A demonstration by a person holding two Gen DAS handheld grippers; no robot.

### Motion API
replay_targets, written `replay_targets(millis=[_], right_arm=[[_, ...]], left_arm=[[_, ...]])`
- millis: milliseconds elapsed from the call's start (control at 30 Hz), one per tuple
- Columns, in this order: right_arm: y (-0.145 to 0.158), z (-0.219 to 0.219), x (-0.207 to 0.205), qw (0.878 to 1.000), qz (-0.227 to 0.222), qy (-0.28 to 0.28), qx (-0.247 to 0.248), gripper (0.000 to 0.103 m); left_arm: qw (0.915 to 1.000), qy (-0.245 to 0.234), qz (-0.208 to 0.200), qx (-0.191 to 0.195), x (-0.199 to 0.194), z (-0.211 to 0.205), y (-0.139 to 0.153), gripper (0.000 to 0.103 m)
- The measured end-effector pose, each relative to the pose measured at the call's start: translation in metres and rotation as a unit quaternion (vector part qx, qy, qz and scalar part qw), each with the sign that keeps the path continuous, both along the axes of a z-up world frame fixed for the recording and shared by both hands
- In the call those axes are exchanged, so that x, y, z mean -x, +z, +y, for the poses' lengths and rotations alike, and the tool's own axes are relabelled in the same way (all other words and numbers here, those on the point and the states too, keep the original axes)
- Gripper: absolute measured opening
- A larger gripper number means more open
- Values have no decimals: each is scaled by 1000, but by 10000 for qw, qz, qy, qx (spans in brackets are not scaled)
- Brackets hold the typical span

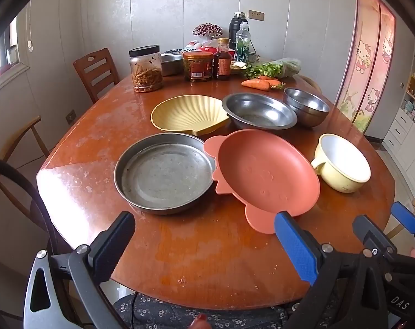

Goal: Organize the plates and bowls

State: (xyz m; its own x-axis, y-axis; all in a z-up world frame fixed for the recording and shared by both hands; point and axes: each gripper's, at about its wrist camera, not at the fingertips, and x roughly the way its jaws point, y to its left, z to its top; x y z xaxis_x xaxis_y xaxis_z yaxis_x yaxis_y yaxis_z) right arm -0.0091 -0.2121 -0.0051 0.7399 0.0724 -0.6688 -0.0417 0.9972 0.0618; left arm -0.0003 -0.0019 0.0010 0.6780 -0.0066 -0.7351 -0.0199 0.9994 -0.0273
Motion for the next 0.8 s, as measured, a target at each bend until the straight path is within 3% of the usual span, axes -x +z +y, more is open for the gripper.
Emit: replay_targets(millis=[800], right_arm=[[4,-3,6,9999,-75,-8,-86,103]], left_arm=[[10000,4,-80,51,4,2,1,102]])
